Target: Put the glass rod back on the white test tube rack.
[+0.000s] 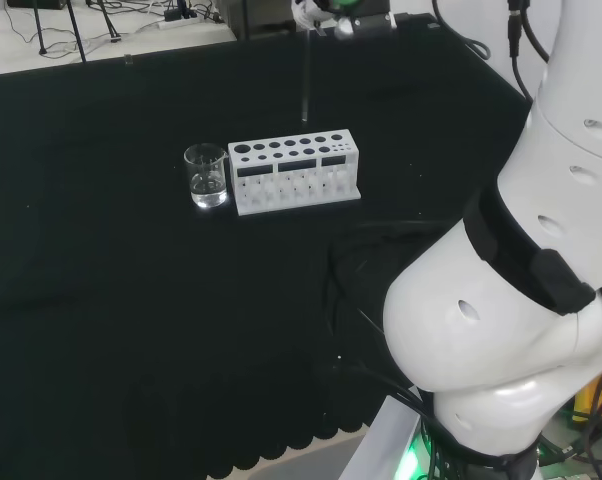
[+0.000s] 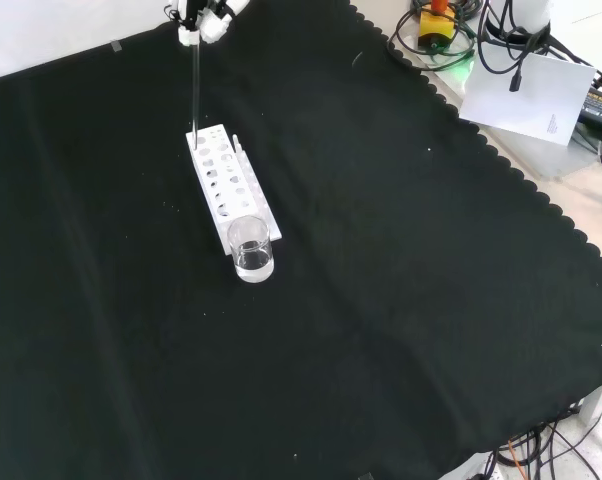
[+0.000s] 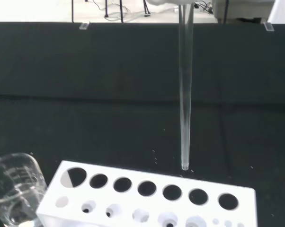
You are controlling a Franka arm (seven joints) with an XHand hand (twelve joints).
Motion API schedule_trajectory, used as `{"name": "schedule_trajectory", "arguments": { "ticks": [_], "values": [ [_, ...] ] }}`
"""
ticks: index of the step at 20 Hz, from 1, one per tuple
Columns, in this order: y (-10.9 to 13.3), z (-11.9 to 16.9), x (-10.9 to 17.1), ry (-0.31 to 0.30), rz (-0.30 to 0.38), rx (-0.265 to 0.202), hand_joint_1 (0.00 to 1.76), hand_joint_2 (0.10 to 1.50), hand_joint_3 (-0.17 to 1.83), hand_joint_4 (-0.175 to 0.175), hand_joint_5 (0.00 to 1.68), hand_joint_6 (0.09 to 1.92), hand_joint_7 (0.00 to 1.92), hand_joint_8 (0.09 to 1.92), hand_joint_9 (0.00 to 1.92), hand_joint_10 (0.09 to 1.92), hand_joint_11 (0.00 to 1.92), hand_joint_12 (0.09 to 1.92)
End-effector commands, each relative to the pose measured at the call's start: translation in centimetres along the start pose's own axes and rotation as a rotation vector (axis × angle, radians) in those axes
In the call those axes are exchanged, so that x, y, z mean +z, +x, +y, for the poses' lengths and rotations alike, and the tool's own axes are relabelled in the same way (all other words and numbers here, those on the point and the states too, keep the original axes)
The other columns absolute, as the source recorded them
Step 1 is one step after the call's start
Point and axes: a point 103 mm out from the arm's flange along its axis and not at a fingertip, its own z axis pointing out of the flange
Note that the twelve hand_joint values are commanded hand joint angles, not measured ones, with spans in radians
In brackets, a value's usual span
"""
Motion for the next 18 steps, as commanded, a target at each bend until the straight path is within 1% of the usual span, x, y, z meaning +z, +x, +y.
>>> {"name": "schedule_trajectory", "arguments": {
  "ticks": [1,4,6,8,9,11,13,14,15,18],
  "values": [
    [-0.4,-0.4,0.0,0.045,-0.069,0.063,1.31,1.10,-0.17,-0.175,1.39,0.09,1.17,1.04,1.60,0.89,1.66,0.63],
    [2.0,0.7,0.3,0.017,-0.047,0.044,1.31,1.10,-0.17,-0.175,1.39,0.09,1.17,1.04,1.60,0.89,1.66,0.63],
    [2.2,0.4,0.4,0.006,-0.025,0.034,1.31,1.10,-0.17,-0.175,1.39,0.09,1.17,1.04,1.59,0.89,1.66,0.63],
    [2.0,0.0,0.4,-0.005,-0.007,0.022,1.31,1.10,-0.17,-0.175,1.39,0.09,1.17,1.04,1.59,0.89,1.66,0.63],
    [1.6,-0.4,0.5,-0.006,0.004,0.008,1.31,1.10,-0.17,-0.175,1.39,0.09,1.17,1.04,1.59,0.89,1.66,0.63],
    [1.1,-0.8,0.6,-0.007,0.010,-0.010,1.31,1.10,-0.17,-0.175,1.39,0.09,1.17,1.04,1.59,0.89,1.66,0.63],
    [0.6,-1.1,0.8,-0.004,0.011,-0.016,1.31,1.10,-0.17,-0.175,1.39,0.09,1.17,1.04,1.59,0.89,1.65,0.63],
    [0.0,-2.0,0.8,-0.014,0.013,-0.024,1.31,1.10,-0.17,-0.175,1.39,0.09,1.17,1.04,1.60,0.89,1.66,0.63],
    [-0.2,-2.3,0.8,-0.013,0.013,-0.025,1.31,1.10,-0.17,-0.175,1.39,0.09,1.17,1.04,1.60,0.89,1.66,0.63],
    [0.2,-1.8,0.8,0.000,0.012,-0.027,1.31,1.10,-0.17,-0.175,1.39,0.09,1.17,1.04,1.60,0.89,1.66,0.63]
  ]
}}
